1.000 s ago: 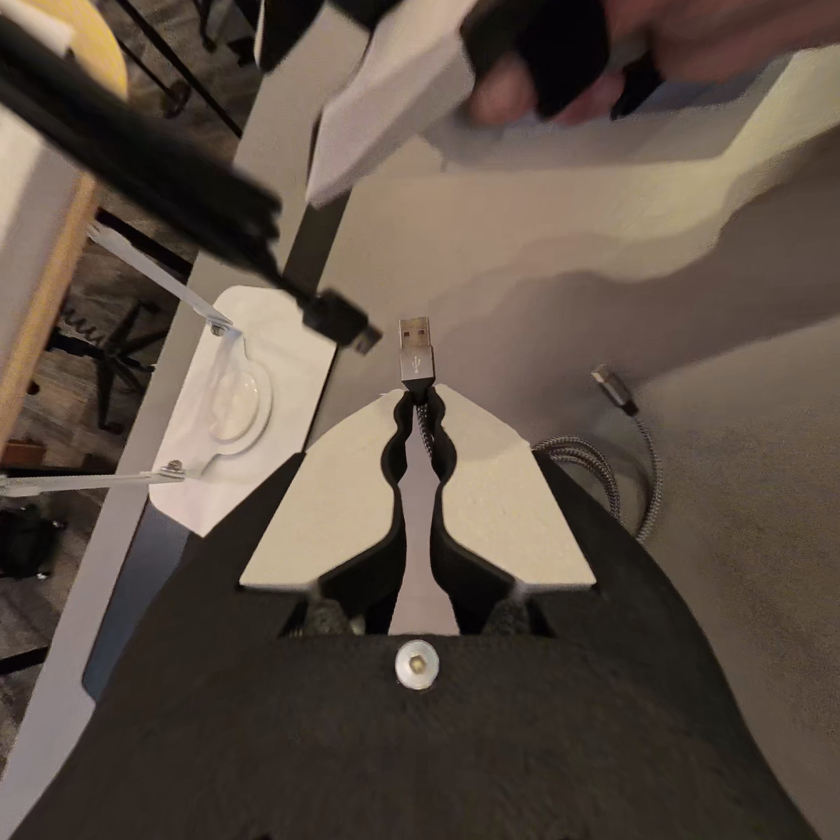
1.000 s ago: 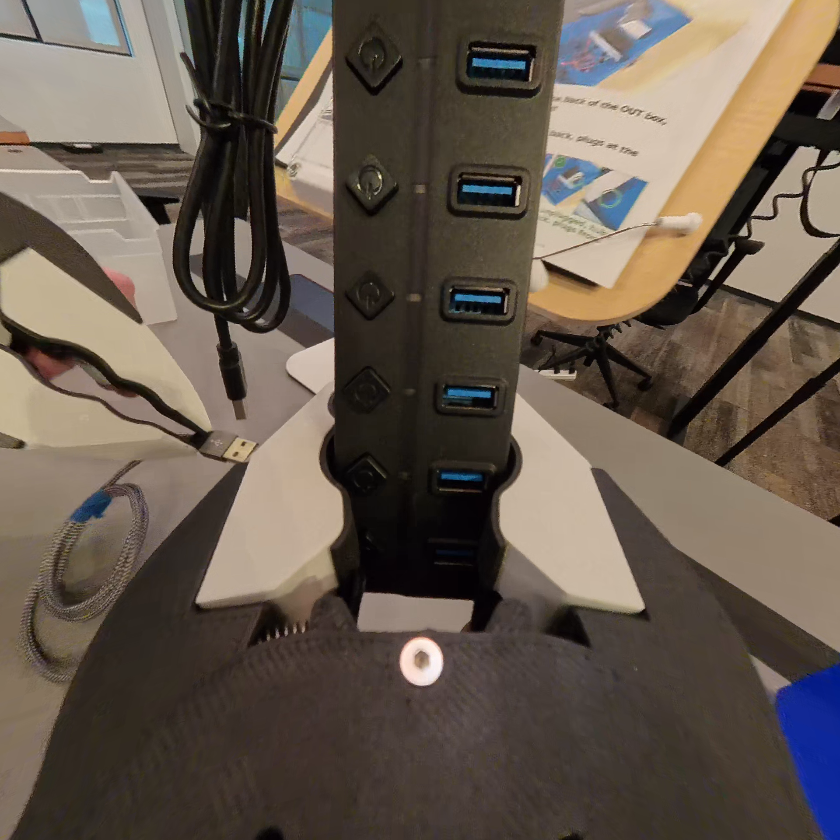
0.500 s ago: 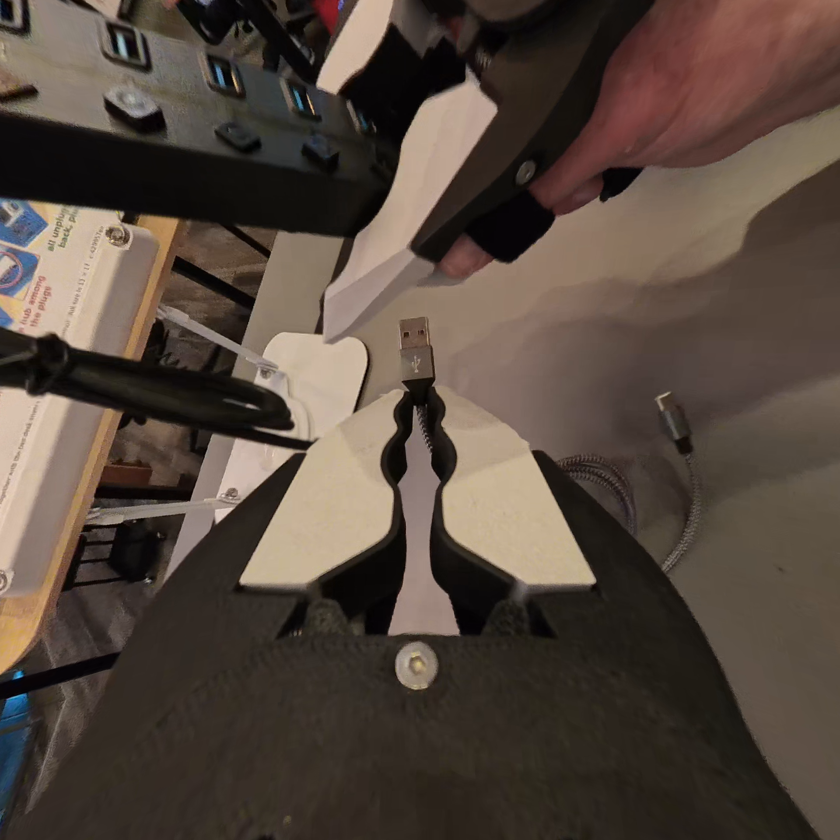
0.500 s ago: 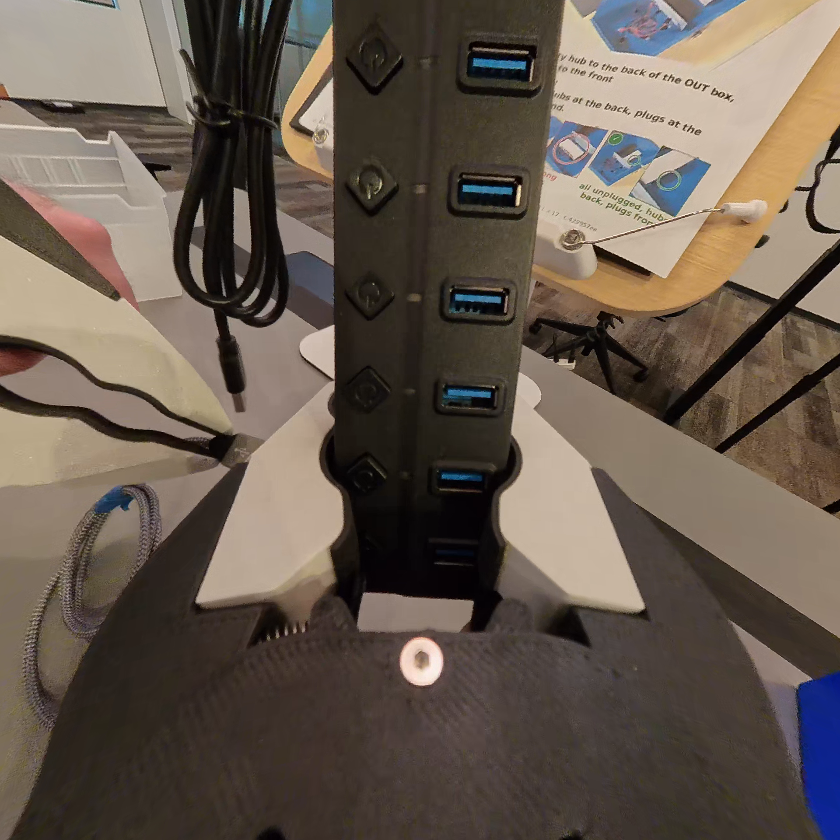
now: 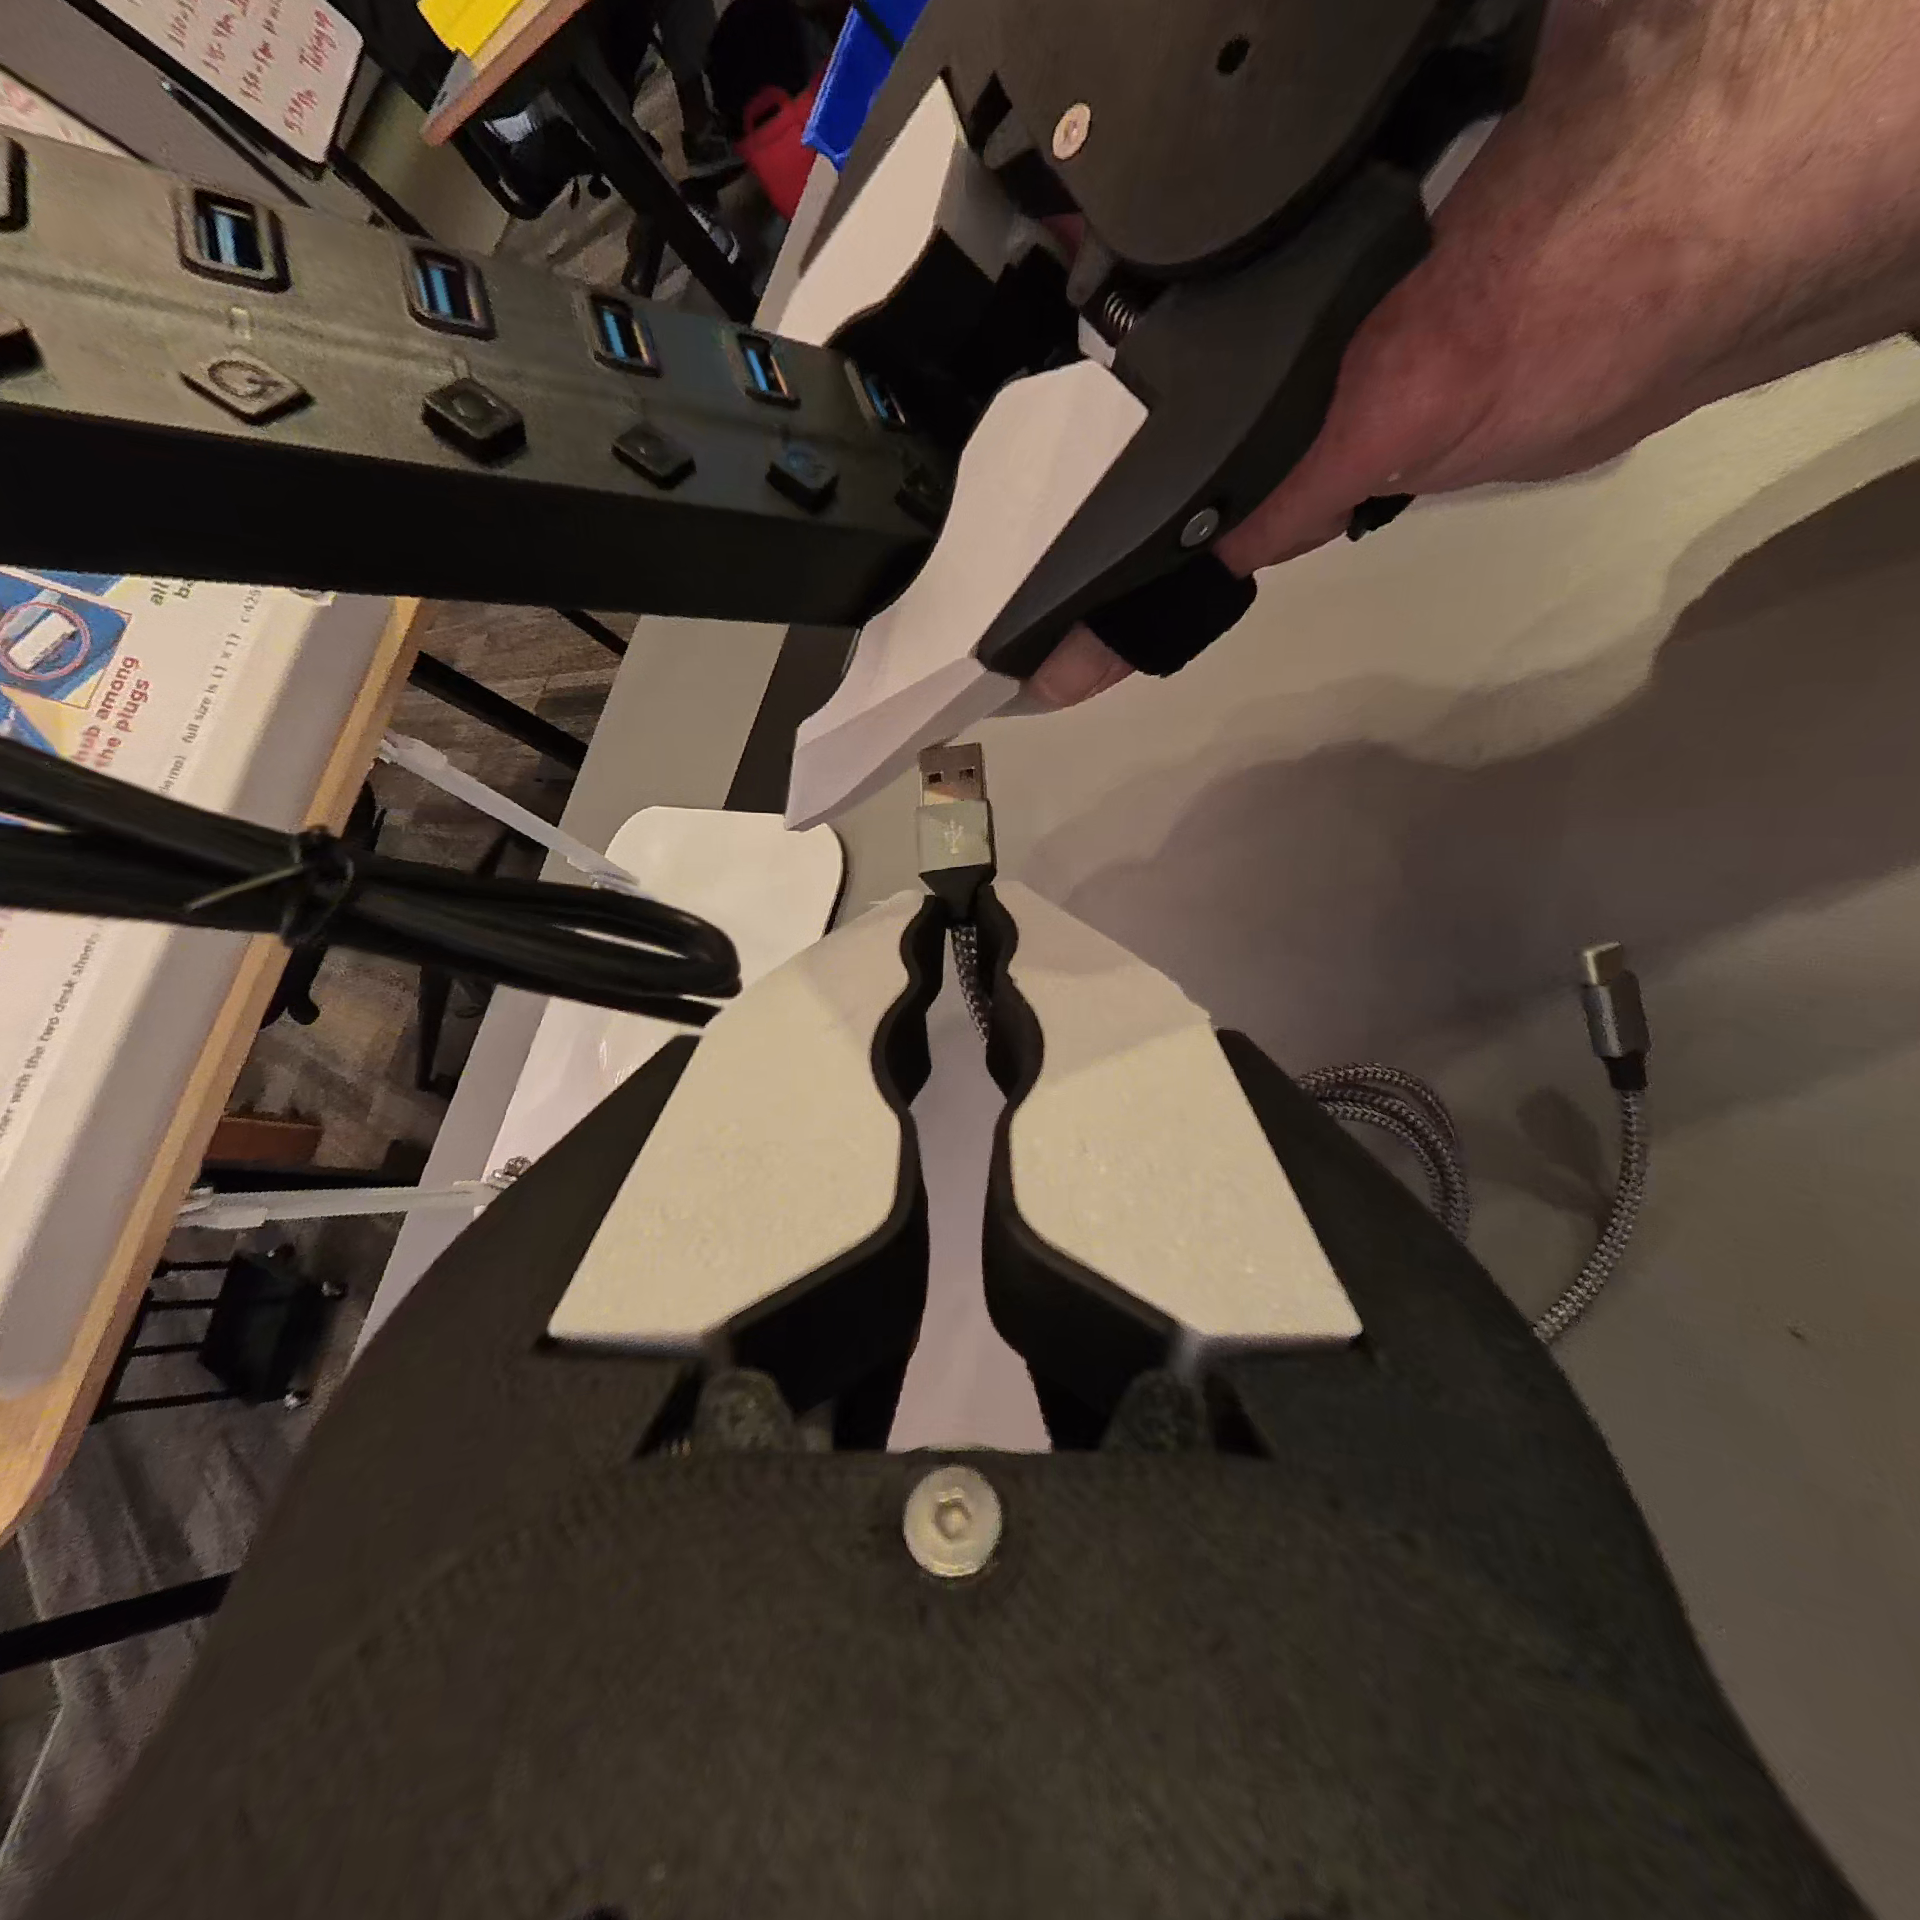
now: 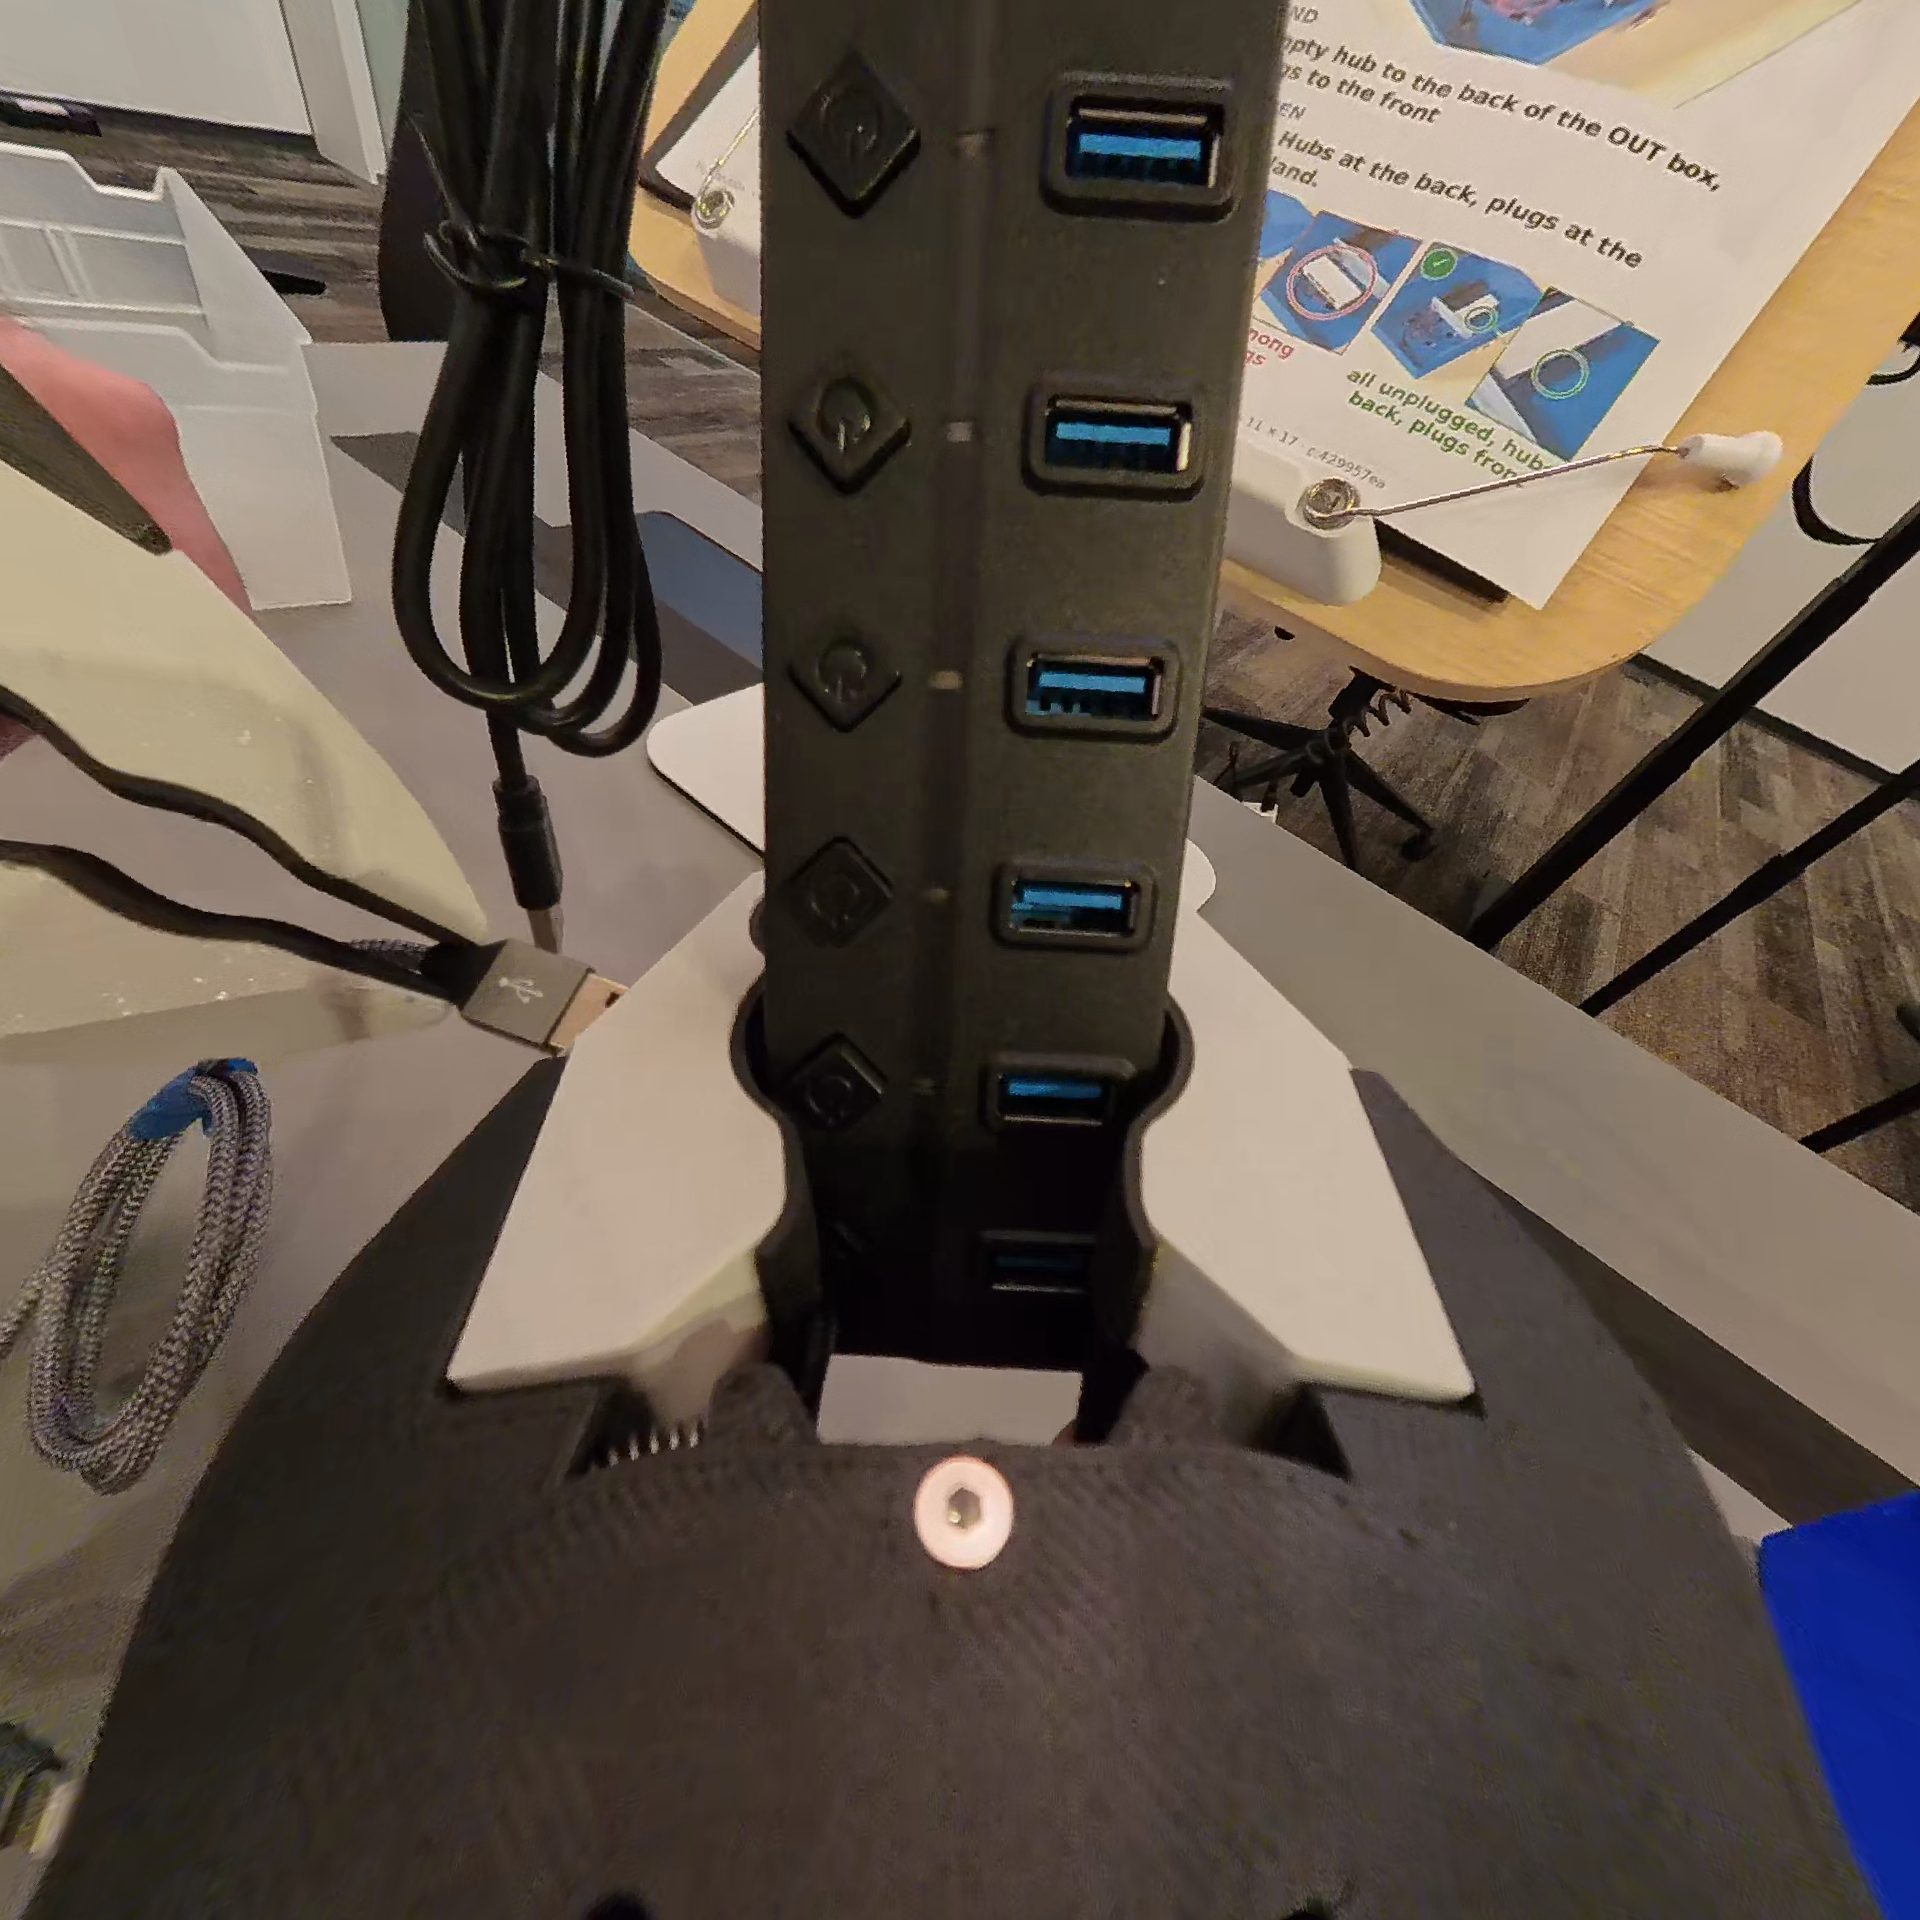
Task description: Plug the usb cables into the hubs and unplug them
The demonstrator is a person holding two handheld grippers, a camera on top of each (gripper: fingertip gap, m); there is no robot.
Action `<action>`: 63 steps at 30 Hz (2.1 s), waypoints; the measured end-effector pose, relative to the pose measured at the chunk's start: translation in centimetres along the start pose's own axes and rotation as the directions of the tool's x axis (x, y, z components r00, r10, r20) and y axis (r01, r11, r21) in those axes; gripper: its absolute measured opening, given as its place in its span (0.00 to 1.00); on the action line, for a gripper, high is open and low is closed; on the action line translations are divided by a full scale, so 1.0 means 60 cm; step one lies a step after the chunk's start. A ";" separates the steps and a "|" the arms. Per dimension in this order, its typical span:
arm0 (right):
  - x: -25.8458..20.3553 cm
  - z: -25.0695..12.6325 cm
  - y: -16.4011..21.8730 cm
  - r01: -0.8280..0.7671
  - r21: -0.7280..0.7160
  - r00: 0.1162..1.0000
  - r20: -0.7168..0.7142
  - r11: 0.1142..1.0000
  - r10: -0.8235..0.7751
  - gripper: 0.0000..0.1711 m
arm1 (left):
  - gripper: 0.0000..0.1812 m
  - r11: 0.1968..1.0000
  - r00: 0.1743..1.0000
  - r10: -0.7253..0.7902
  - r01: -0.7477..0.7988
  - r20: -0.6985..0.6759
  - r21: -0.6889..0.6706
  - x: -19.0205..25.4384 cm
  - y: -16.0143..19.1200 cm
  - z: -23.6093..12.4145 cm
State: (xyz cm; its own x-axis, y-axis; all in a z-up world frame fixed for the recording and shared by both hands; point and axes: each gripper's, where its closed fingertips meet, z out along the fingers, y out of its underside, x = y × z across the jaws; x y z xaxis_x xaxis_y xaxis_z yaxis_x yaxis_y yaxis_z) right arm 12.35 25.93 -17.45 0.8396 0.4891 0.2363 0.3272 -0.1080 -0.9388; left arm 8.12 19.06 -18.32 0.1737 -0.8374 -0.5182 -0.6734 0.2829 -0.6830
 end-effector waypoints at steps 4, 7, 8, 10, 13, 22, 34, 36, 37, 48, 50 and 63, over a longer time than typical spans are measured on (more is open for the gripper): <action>0.003 -0.002 -0.004 -0.007 0.008 1.000 -0.006 1.000 0.007 0.37 | 0.03 0.998 0.999 -0.030 0.031 -0.012 0.051 0.002 -0.011 -0.005; 0.004 -0.003 -0.004 -0.020 0.010 1.000 -0.007 1.000 0.020 0.37 | 0.03 0.999 1.000 0.010 -0.012 0.028 0.051 -0.002 -0.014 -0.006; 0.005 -0.002 -0.003 -0.022 0.008 1.000 -0.009 1.000 0.022 0.37 | 0.03 0.998 1.000 0.008 -0.010 0.026 0.065 0.000 -0.018 -0.007; 0.004 -0.001 -0.001 -0.034 0.007 0.999 -0.004 0.999 0.034 0.36 | 0.03 0.995 0.999 -0.006 0.003 0.034 0.096 -0.002 -0.027 -0.010; 0.001 -0.001 -0.002 -0.020 0.007 1.000 -0.013 1.000 0.020 0.36 | 0.03 0.995 0.999 0.002 -0.006 0.040 0.099 -0.004 -0.028 -0.012; -0.001 0.001 0.000 -0.050 0.009 0.999 -0.005 0.999 0.050 0.36 | 0.03 0.989 0.996 0.019 -0.031 0.084 0.146 -0.005 -0.039 -0.012; 0.009 0.004 0.018 -0.008 -0.075 1.000 0.022 0.997 0.009 0.37 | 0.03 0.993 0.999 0.029 -0.034 0.044 0.117 -0.001 -0.029 -0.014; 0.007 0.005 0.037 -0.003 -0.150 0.997 0.082 0.989 0.016 0.36 | 0.03 0.992 0.999 0.037 -0.039 0.018 0.116 0.001 -0.027 -0.019; 0.002 0.005 0.053 0.001 -0.212 0.991 0.131 0.977 0.027 0.36 | 0.03 0.992 0.999 0.037 -0.038 0.010 0.117 0.001 -0.027 -0.022; -0.049 -0.034 0.190 0.234 -0.550 0.896 0.442 0.802 0.043 0.36 | 0.03 0.993 0.999 0.046 -0.043 -0.023 0.114 -0.002 -0.023 -0.034; -0.063 -0.046 0.209 0.260 -0.592 0.871 0.485 0.763 0.080 0.36 | 0.03 0.994 0.999 0.044 -0.040 -0.032 0.105 0.001 -0.020 -0.031; -0.070 -0.065 0.215 0.368 -0.580 0.830 0.557 0.727 0.023 0.37 | 0.03 0.996 0.998 0.033 -0.030 -0.044 0.081 0.006 -0.008 -0.017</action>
State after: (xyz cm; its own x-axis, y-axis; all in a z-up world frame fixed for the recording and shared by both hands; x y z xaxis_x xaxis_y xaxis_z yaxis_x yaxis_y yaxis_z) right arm 14.73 19.10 -29.61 0.4635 0.8854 0.0350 0.7983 -0.4001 -0.4502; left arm 7.76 18.18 -17.67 0.1192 -0.8473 -0.5175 -0.6178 0.3447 -0.7068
